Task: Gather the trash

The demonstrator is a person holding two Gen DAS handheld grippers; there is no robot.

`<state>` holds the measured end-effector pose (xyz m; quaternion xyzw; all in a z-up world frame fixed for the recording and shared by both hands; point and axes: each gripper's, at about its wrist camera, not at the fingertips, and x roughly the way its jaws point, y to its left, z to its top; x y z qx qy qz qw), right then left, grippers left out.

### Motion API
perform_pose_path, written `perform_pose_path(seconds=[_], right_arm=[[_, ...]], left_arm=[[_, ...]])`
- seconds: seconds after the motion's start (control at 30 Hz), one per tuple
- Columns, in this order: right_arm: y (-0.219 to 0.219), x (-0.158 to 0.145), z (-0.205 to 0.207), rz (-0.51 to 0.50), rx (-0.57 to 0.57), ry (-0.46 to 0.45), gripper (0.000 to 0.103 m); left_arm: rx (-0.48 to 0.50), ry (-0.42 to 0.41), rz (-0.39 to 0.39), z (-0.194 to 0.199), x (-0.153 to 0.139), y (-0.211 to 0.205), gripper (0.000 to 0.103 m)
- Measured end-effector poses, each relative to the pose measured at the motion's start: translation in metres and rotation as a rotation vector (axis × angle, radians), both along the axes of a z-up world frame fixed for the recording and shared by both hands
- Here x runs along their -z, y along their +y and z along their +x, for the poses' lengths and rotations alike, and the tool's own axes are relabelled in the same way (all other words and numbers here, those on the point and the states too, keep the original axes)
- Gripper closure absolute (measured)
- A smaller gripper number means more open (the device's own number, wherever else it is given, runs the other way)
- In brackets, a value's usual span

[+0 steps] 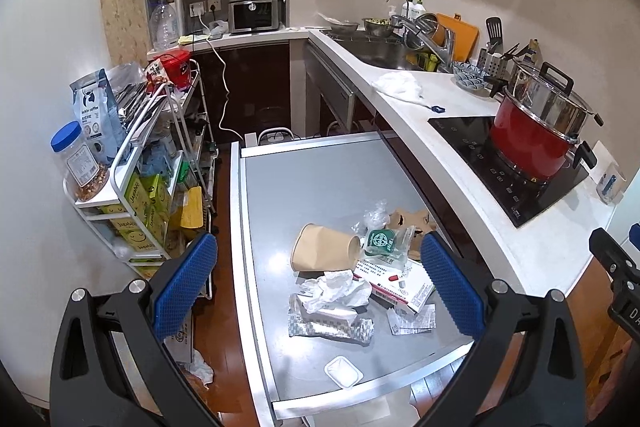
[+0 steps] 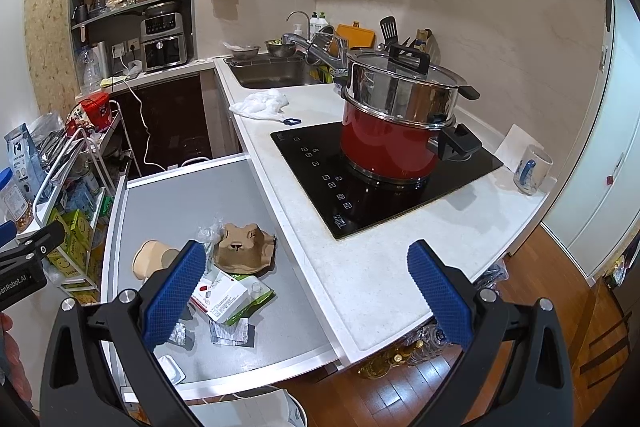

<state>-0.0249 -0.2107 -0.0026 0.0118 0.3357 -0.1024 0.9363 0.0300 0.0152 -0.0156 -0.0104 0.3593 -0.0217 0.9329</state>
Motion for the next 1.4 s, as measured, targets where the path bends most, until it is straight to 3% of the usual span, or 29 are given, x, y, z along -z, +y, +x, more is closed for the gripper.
perform_pose_path(seconds=[1.23, 1.4], right_arm=[[0.007, 0.005, 0.01, -0.004, -0.017, 0.017, 0.004], [-0.001, 0.019, 0.016, 0.07, -0.069, 0.052, 0.004]], left_arm=[[0.001, 0.01, 0.021, 0.006, 0.007, 0.008, 0.002], [0.04, 0.052, 0.016, 0.017, 0.034, 0.025, 0.002]])
